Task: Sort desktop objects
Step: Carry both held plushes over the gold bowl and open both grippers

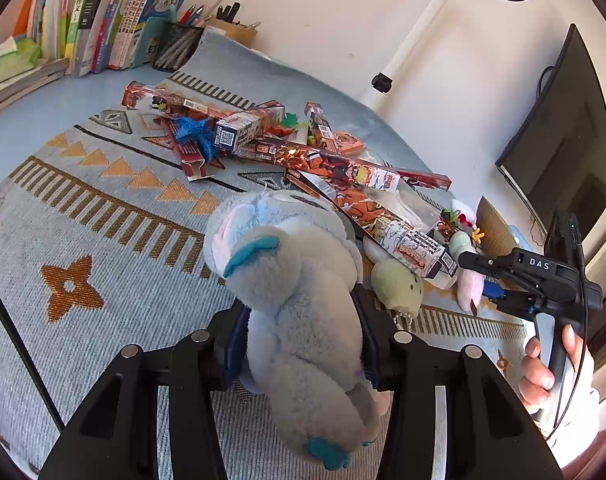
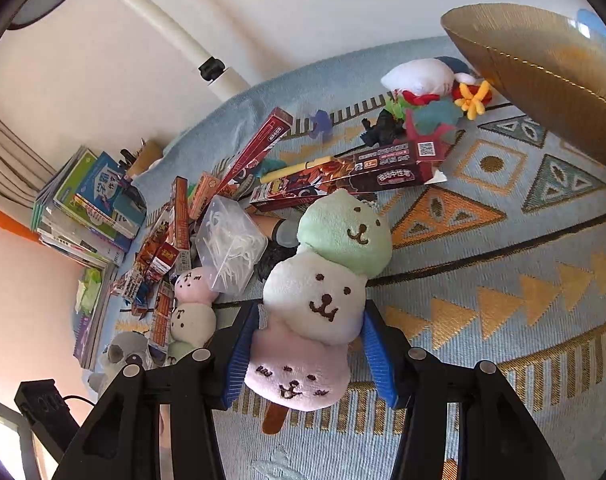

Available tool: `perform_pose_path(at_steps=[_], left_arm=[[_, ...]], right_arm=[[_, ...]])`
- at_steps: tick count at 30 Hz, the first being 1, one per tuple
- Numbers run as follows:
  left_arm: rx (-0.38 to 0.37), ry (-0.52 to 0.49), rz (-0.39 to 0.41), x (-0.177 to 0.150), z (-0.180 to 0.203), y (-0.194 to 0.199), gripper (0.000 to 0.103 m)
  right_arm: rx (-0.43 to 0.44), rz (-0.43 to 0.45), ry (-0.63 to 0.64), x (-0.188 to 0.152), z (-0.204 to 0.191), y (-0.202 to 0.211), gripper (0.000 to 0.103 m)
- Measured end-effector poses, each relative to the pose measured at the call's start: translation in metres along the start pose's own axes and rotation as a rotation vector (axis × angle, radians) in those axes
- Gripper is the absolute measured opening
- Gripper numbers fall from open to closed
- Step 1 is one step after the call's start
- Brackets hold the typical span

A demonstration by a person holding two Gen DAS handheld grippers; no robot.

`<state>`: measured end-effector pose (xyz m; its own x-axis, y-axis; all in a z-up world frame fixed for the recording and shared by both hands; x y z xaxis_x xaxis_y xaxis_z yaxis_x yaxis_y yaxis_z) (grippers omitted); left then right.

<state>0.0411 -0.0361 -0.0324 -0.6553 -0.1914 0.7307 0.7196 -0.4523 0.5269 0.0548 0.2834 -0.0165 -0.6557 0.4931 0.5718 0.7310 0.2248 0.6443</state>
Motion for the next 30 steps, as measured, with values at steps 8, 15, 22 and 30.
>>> perform_pose_path(at_steps=[8, 15, 22, 30], left_arm=[[0.015, -0.044, 0.087, 0.024, 0.027, 0.039, 0.043], [-0.021, -0.151, 0.128, 0.052, 0.096, 0.054, 0.043], [-0.123, -0.287, 0.145, 0.077, 0.196, 0.04, 0.043], [-0.305, -0.4, 0.125, 0.091, 0.314, -0.006, 0.043]], right_arm=[[0.028, 0.112, 0.014, 0.018, 0.007, 0.051, 0.05], [-0.003, 0.226, 0.061, 0.037, 0.016, 0.095, 0.05], [-0.086, 0.389, 0.051, 0.08, 0.049, 0.154, 0.05], [-0.287, 0.535, -0.014, 0.135, 0.116, 0.202, 0.051]])
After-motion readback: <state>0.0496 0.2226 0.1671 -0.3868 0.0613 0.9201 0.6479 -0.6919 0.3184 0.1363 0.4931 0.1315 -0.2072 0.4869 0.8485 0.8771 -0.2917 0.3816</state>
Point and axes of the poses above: each gripper's, at about its wrist camera, not at the fingertips, and y roughly against the way its jaws point, z to its right, x to its top, the point moved 5 cm from there along -y, roughly the way its jaws point, and after that the axes turned 6 degrees about z, right-handed, at the moved point
